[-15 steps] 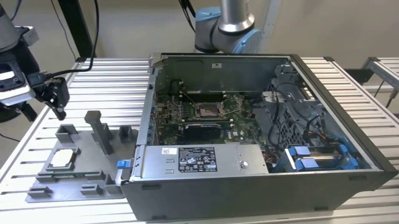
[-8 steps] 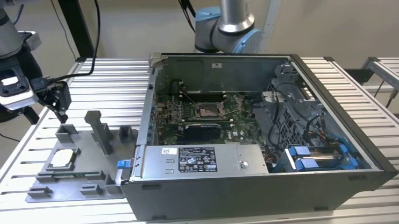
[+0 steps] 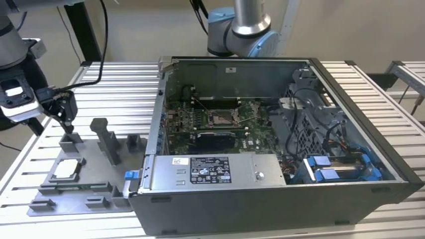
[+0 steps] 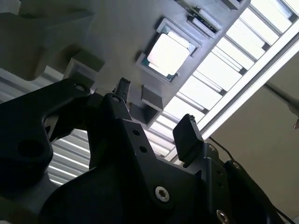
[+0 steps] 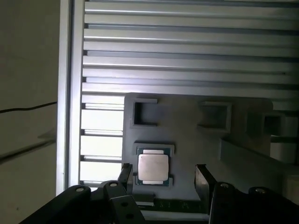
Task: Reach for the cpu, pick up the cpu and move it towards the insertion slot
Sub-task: 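Pick up the cpu and move it towards the insertion slot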
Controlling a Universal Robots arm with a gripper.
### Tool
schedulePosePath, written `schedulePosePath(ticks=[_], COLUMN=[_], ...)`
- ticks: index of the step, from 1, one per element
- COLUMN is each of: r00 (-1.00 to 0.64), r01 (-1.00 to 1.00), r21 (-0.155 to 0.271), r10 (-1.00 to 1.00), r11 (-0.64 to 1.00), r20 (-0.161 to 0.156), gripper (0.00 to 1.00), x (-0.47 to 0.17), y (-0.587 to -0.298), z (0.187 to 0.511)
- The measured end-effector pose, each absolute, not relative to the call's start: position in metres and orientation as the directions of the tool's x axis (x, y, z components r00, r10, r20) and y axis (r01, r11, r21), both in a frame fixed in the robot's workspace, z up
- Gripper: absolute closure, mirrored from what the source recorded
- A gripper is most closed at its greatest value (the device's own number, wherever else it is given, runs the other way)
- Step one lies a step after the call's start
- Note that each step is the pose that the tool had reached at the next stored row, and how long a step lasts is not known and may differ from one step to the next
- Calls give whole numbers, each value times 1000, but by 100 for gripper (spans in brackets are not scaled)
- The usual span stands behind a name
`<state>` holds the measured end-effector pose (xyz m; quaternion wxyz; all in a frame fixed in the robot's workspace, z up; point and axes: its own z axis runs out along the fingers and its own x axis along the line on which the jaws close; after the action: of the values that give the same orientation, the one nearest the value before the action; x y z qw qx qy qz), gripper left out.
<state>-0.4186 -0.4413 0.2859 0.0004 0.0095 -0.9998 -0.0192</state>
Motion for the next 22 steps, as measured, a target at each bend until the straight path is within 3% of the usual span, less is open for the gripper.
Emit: schedulePosePath(ticks=[22], r00=[-1000], r01=[-19], r21=[38], r10=[-19], r11=[999], r20=[0], gripper=[0], x=[-419], y=[-441], z=[251])
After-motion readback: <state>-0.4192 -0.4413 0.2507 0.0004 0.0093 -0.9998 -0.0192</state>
